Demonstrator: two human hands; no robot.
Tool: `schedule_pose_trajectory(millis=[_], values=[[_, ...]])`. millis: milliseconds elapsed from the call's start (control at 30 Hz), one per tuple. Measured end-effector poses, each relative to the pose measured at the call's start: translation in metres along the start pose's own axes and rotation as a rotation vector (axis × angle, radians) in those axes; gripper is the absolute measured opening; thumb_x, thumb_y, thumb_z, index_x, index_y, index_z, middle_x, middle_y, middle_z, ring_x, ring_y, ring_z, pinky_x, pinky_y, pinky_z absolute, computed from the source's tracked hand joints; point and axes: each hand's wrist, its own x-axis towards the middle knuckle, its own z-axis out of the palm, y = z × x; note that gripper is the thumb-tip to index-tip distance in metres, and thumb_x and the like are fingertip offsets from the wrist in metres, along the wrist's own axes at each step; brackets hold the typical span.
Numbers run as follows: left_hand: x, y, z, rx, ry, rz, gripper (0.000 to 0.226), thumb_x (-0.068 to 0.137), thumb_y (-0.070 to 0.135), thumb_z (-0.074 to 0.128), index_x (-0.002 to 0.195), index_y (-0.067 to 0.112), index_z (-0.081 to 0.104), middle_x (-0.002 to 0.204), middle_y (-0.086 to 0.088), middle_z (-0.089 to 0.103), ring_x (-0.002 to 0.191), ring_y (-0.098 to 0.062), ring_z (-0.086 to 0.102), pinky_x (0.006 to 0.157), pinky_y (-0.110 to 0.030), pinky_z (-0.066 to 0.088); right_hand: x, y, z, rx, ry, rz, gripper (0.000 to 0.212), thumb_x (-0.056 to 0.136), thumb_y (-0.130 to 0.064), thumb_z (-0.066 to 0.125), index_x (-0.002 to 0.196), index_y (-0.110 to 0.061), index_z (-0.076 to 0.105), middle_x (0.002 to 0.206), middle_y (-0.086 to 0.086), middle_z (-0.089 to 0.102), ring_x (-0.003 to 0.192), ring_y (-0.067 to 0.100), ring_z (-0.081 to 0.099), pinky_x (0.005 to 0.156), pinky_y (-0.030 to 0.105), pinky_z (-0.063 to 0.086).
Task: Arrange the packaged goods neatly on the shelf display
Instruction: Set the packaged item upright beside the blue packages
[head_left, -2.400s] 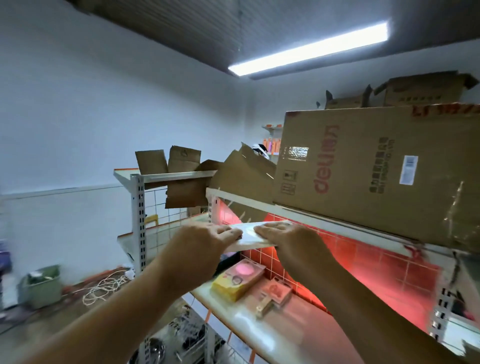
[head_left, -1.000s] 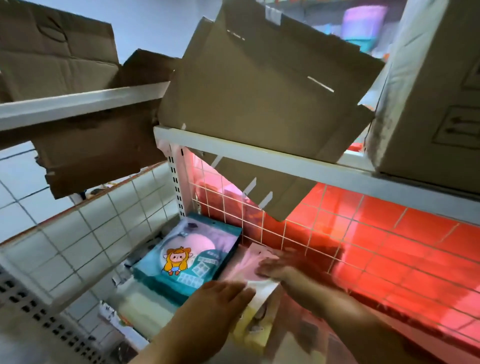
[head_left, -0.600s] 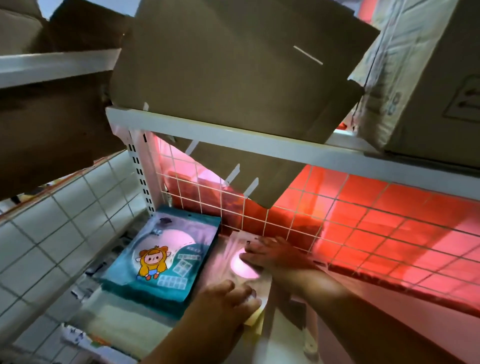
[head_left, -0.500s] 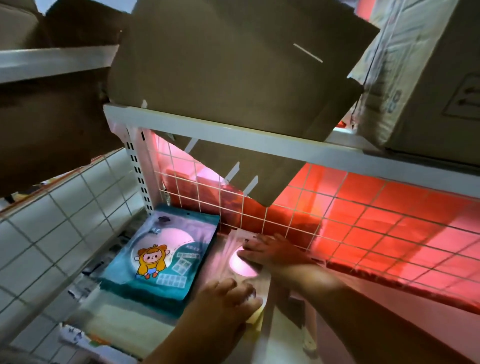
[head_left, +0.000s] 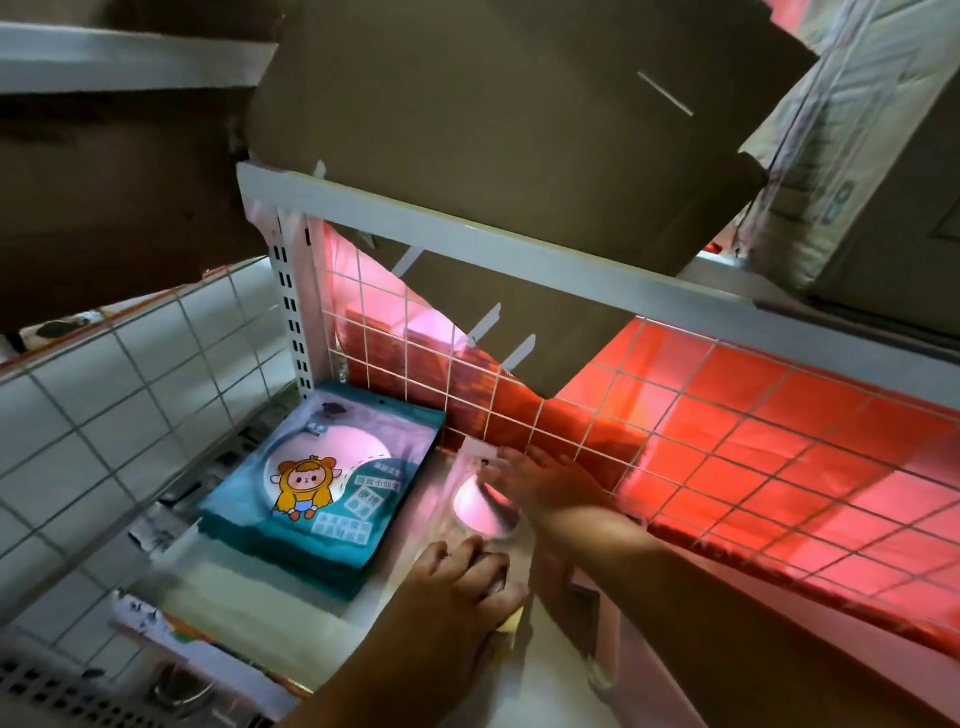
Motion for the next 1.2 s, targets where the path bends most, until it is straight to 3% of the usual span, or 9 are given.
schedule_pose_trajectory(millis=[67, 167, 300, 467, 600, 733, 900, 1067, 1200], values=[[0.0, 0.001, 0.001, 0.007, -0.011, -0.009, 0.041, 0.086, 0.052, 0.054, 0.125, 0.038, 0.056, 0.128, 0.002, 0.064, 0.118, -0.028, 0.061, 0.089, -0.048, 0.055, -0.002, 0.002, 0.004, -0.015, -0.001, -0.059, 0.057, 0.101, -0.055, 0.021, 0.156, -0.04, 0.015, 0.168, -0.003, 0.005, 0.151, 0.028, 0.014, 0.119, 0.045, 0.023], [0.0, 0.003, 0.001, 0.025, -0.027, -0.008, 0.049, 0.086, 0.065, 0.052, 0.126, 0.038, 0.057, 0.129, 0.002, 0.066, 0.118, -0.028, 0.063, 0.09, -0.049, 0.055, -0.007, 0.001, 0.013, 0.008, -0.045, -0.089, 0.07, 0.098, -0.039, 0.053, 0.157, -0.034, 0.016, 0.167, 0.002, 0.007, 0.15, 0.029, 0.015, 0.119, 0.044, 0.025], [0.002, 0.005, -0.002, 0.018, -0.069, -0.01, 0.061, 0.084, 0.081, 0.042, 0.124, 0.037, 0.057, 0.131, 0.002, 0.066, 0.12, -0.029, 0.063, 0.089, -0.048, 0.055, -0.014, -0.003, 0.008, 0.074, -0.017, -0.071, 0.061, 0.105, -0.034, 0.044, 0.158, -0.034, 0.013, 0.168, -0.001, 0.003, 0.152, 0.025, 0.01, 0.122, 0.039, 0.017], [0.005, 0.009, -0.009, -0.015, -0.106, -0.086, 0.069, 0.087, 0.085, 0.028, 0.128, 0.038, 0.056, 0.143, 0.005, 0.056, 0.134, -0.026, 0.048, 0.101, -0.046, 0.045, -0.013, -0.004, 0.016, 0.137, 0.088, -0.104, 0.054, 0.102, -0.035, 0.047, 0.154, -0.027, 0.032, 0.163, 0.003, 0.024, 0.148, 0.026, 0.024, 0.119, 0.039, 0.025], [0.007, 0.011, -0.013, -0.022, -0.097, -0.118, 0.076, 0.087, 0.087, 0.017, 0.125, 0.036, 0.059, 0.14, 0.008, 0.056, 0.131, -0.021, 0.048, 0.101, -0.044, 0.043, -0.013, -0.002, 0.021, 0.028, 0.062, -0.14, 0.065, 0.097, -0.04, 0.055, 0.155, -0.027, 0.029, 0.164, 0.005, 0.022, 0.148, 0.028, 0.025, 0.118, 0.041, 0.028], [0.009, 0.014, -0.015, -0.062, -0.086, -0.164, 0.08, 0.085, 0.088, 0.012, 0.13, 0.038, 0.055, 0.143, 0.011, 0.054, 0.132, -0.017, 0.046, 0.102, -0.042, 0.04, -0.009, -0.004, 0.023, 0.232, 0.078, -0.05, 0.056, 0.1, -0.041, 0.048, 0.154, -0.031, 0.034, 0.164, -0.001, 0.025, 0.149, 0.022, 0.025, 0.121, 0.035, 0.023], [0.013, 0.021, -0.007, -0.071, -0.067, -0.273, 0.08, 0.082, 0.085, 0.034, 0.142, 0.036, 0.048, 0.146, 0.007, 0.051, 0.129, -0.016, 0.048, 0.098, -0.038, 0.04, -0.01, -0.009, 0.023, 0.401, 0.138, -0.017, 0.045, 0.103, -0.04, 0.044, 0.143, -0.021, 0.051, 0.153, -0.002, 0.044, 0.141, 0.019, 0.04, 0.104, 0.013, 0.031], [0.02, 0.028, -0.015, -0.011, -0.018, -0.298, 0.075, 0.084, 0.085, 0.03, 0.137, 0.035, 0.052, 0.134, 0.013, 0.058, 0.117, -0.012, 0.052, 0.092, -0.036, 0.044, -0.012, -0.002, 0.006, 0.406, 0.123, 0.023, 0.045, 0.094, -0.035, 0.051, 0.137, -0.024, 0.056, 0.147, 0.002, 0.05, 0.135, 0.025, 0.047, 0.112, 0.034, 0.038], [0.027, 0.028, -0.025, -0.008, 0.022, -0.349, 0.07, 0.087, 0.079, 0.032, 0.142, 0.038, 0.047, 0.138, 0.014, 0.054, 0.121, -0.01, 0.048, 0.097, -0.036, 0.043, -0.028, 0.011, -0.002, 0.447, 0.146, -0.054, 0.053, 0.095, -0.01, 0.047, 0.146, -0.025, 0.049, 0.152, 0.001, 0.045, 0.138, 0.023, 0.043, 0.114, 0.038, 0.037]])
